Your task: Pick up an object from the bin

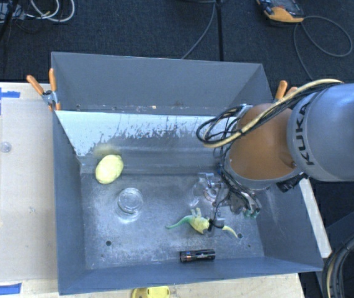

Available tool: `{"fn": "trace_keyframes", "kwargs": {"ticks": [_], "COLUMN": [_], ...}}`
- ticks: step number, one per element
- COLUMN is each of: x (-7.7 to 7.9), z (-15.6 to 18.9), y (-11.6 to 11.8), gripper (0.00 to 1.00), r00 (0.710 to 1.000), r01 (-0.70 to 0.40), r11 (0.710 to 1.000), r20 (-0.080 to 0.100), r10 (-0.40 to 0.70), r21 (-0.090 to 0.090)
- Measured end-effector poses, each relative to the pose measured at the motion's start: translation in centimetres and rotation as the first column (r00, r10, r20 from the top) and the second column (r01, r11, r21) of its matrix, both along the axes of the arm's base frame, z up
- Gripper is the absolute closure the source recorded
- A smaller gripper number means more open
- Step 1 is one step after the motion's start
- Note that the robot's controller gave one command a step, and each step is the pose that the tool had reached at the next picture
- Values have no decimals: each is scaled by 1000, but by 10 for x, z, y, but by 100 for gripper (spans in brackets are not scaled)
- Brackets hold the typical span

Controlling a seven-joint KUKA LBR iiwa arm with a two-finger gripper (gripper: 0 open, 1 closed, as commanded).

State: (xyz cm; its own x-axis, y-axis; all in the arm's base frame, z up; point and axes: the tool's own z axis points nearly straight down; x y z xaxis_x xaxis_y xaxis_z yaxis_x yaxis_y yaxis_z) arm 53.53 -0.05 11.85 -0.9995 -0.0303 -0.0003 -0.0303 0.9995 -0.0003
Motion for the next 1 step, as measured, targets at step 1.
{"fn": "trace_keyframes", "kwargs": {"ticks": [1], "x": [2], "z": [-43], "y": [-71], "gripper": [100], "r00": [941], "r01": [-338], "r11": [941], "r20": [-4], "r10": [338], "r21": [3]}}
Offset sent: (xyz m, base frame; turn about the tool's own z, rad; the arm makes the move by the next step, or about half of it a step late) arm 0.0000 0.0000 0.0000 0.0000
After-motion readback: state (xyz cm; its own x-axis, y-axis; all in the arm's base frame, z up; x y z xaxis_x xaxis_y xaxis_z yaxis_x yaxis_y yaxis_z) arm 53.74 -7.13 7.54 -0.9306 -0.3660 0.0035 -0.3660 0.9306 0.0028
